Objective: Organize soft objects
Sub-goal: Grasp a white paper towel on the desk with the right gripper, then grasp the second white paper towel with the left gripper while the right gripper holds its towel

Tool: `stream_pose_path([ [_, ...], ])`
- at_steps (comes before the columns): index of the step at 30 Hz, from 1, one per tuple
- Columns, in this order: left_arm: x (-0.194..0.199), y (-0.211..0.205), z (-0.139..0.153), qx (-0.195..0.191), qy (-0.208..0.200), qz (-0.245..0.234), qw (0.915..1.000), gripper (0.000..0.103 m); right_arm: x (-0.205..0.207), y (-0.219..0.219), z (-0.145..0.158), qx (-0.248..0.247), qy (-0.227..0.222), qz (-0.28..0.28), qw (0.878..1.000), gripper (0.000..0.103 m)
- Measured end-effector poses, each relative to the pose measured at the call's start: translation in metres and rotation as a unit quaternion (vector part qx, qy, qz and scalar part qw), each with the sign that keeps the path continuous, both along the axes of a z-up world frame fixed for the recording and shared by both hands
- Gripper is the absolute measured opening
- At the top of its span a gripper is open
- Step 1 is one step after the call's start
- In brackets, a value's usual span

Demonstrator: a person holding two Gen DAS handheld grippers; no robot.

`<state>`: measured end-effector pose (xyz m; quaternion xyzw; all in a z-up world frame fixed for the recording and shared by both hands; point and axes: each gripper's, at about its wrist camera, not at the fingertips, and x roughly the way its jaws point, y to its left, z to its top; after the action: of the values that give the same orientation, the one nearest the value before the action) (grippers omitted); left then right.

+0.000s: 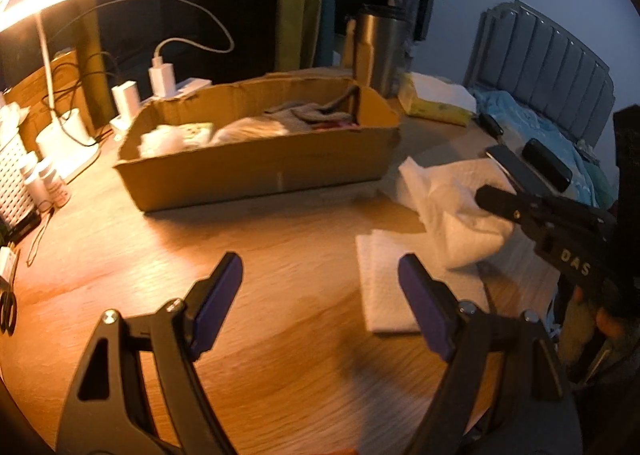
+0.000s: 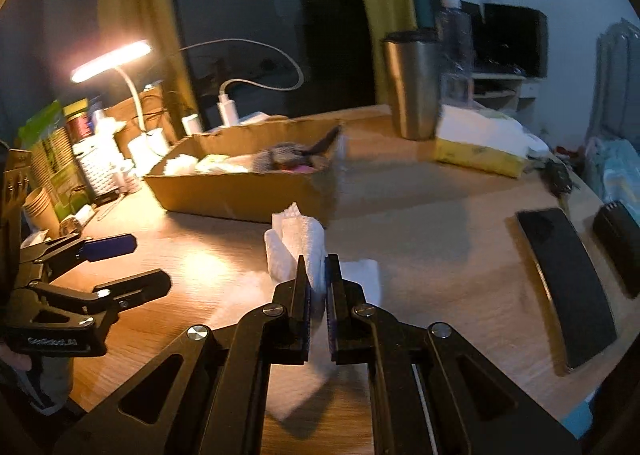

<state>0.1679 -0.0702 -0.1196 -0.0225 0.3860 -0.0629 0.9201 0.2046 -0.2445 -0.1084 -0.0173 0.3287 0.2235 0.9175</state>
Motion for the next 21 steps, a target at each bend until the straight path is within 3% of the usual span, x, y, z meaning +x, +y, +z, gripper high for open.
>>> stream_pose_path([
  [9, 0.014, -0.044, -0.01, 0.015, 0.018, -0.033, 0.9992, 0.081, 0.015, -0.047, -0.021, 0.002, 0.024, -0.046, 0.999, 0.007],
  [21, 0.03, -0.086, -0.028, 0.042, 0.048, -0.071, 0.9955, 0.081, 0.02, -0.081, -0.026, 0.007, 0.024, -0.087, 0.996, 0.008],
])
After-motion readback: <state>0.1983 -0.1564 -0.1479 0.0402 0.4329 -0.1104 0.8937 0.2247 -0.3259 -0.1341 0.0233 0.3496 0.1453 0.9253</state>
